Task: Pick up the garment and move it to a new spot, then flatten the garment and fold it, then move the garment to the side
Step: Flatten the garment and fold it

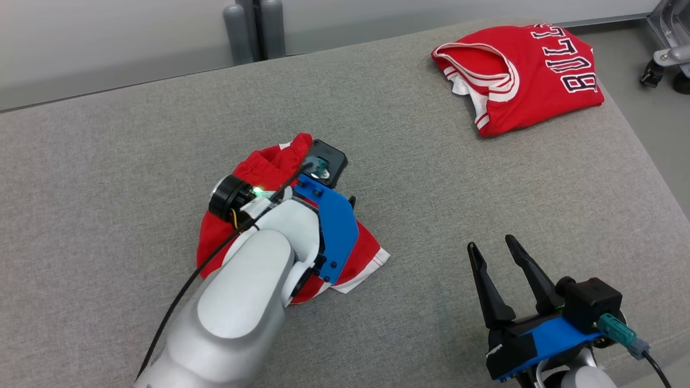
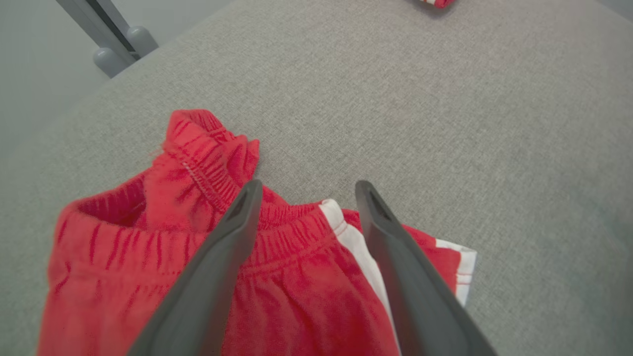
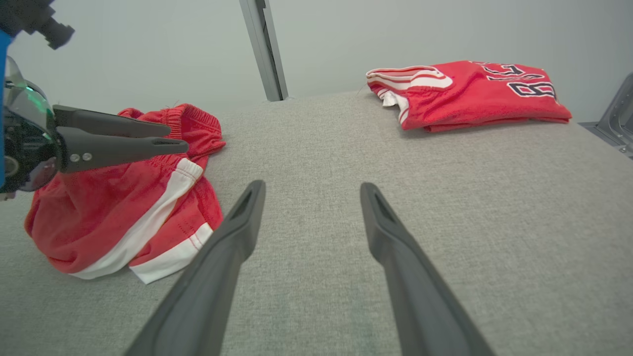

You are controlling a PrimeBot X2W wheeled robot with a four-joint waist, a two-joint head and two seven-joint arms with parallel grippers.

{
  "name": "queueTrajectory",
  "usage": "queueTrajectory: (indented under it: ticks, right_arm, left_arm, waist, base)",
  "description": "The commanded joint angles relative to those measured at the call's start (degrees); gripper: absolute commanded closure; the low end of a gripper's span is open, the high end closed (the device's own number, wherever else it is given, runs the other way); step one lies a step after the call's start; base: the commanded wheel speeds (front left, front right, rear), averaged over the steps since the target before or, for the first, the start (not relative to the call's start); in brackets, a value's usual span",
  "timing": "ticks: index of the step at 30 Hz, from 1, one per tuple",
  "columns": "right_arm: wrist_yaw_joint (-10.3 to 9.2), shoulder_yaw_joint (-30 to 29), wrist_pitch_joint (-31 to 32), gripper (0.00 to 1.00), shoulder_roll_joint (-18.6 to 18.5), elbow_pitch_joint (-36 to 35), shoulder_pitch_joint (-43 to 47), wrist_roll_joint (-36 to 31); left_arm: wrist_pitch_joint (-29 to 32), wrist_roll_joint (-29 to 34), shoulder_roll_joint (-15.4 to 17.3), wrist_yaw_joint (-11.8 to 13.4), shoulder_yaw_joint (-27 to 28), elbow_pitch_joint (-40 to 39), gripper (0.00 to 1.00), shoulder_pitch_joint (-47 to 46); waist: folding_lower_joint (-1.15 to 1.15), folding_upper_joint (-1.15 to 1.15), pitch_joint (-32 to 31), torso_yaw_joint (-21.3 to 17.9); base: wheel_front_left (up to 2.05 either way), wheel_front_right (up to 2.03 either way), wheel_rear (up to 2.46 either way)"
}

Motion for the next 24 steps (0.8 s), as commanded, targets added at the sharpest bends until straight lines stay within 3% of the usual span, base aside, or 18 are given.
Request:
queueTrajectory:
  ticks: [1, 11, 18, 19, 24]
  right_arm:
    - [0.02, -0.10, -0.37, 0.00, -0.10, 0.15, -0.82, 0.17]
    - [0.03, 1.08, -1.43, 0.00, -0.09, 1.45, -1.87, 1.56]
    - [0.03, 1.50, -2.34, 0.00, -0.10, 2.19, -2.32, 2.21]
    - [0.03, 1.40, -2.37, 0.00, -0.09, 2.29, -2.40, 2.32]
    - [0.03, 0.77, -2.80, 0.00, -0.09, 2.80, -2.39, 2.15]
  left_arm:
    - [0.18, 0.50, 0.05, -0.11, -0.07, 0.02, 0.00, -1.07]
    - [13.18, -0.16, 2.60, -2.25, -7.46, 1.40, 0.00, -2.71]
    - [18.41, 0.02, 5.48, -2.69, -12.77, 3.65, 0.00, -3.20]
    - [17.55, -0.38, 5.61, -2.71, -12.85, 3.32, 0.96, -3.24]
    - [11.62, -1.03, 5.65, -2.07, -11.52, 1.77, 1.00, -4.78]
  waist:
    - [-0.01, -0.01, 0.02, -0.04]
    - [-0.01, -0.01, 0.51, -1.38]
    - [-0.01, -0.01, 1.58, -2.62]
    - [-0.01, -0.01, 1.67, -2.71]
    - [-0.01, -0.01, 1.70, -2.28]
  base:
    - [0.00, 0.00, 0.00]
    - [0.00, 0.00, 0.00]
    - [0.00, 0.00, 0.00]
    - [0.00, 0.00, 0.00]
    - [0.00, 0.00, 0.00]
